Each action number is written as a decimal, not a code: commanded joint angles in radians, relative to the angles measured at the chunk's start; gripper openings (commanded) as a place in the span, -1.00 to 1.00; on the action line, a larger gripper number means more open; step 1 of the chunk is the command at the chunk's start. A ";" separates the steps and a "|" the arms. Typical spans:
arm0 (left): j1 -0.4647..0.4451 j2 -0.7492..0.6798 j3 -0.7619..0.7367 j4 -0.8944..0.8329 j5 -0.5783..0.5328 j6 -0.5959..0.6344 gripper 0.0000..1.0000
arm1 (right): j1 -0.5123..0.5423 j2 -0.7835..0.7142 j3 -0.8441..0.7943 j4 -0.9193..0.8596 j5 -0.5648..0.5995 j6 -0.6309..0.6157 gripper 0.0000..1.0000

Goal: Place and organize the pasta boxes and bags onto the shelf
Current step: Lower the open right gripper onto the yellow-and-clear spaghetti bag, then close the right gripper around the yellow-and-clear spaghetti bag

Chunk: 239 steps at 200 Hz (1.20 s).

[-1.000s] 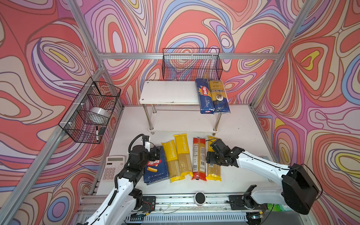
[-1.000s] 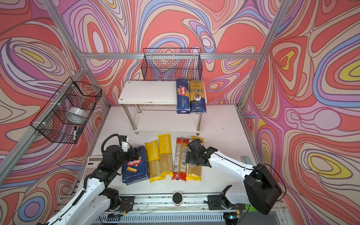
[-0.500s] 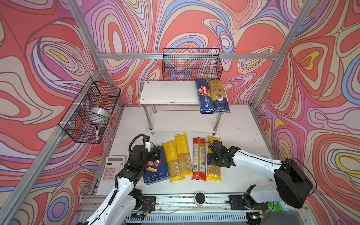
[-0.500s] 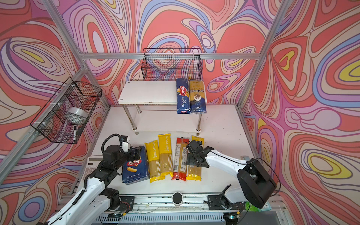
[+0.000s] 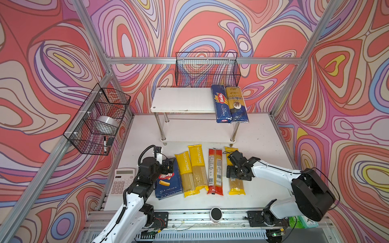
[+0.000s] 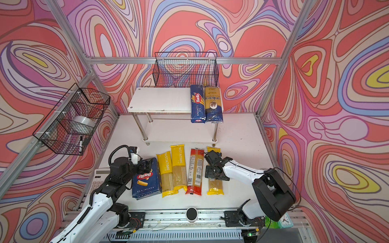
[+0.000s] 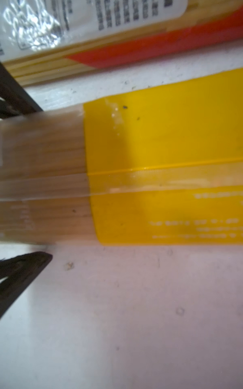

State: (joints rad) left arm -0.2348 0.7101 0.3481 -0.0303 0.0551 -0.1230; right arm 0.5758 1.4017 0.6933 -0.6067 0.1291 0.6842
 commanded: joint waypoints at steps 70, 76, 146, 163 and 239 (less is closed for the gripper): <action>0.005 -0.021 0.014 -0.027 -0.002 0.011 1.00 | -0.004 0.010 0.047 -0.046 0.021 -0.092 0.91; 0.005 -0.023 0.015 -0.027 -0.003 0.009 1.00 | -0.004 0.019 0.050 -0.049 0.023 -0.094 0.91; 0.005 -0.017 0.017 -0.027 -0.004 0.009 1.00 | -0.004 0.117 0.061 -0.054 0.008 -0.078 0.91; 0.005 -0.015 0.017 -0.027 -0.003 0.009 1.00 | -0.004 0.103 0.048 -0.030 -0.006 -0.075 0.91; 0.005 -0.018 0.017 -0.027 -0.002 0.011 1.00 | -0.004 0.082 0.003 -0.002 -0.030 -0.038 0.77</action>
State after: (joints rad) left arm -0.2348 0.6952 0.3481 -0.0372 0.0551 -0.1230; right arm 0.5716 1.4803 0.7372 -0.6193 0.1307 0.6163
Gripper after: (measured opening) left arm 0.999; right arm 0.901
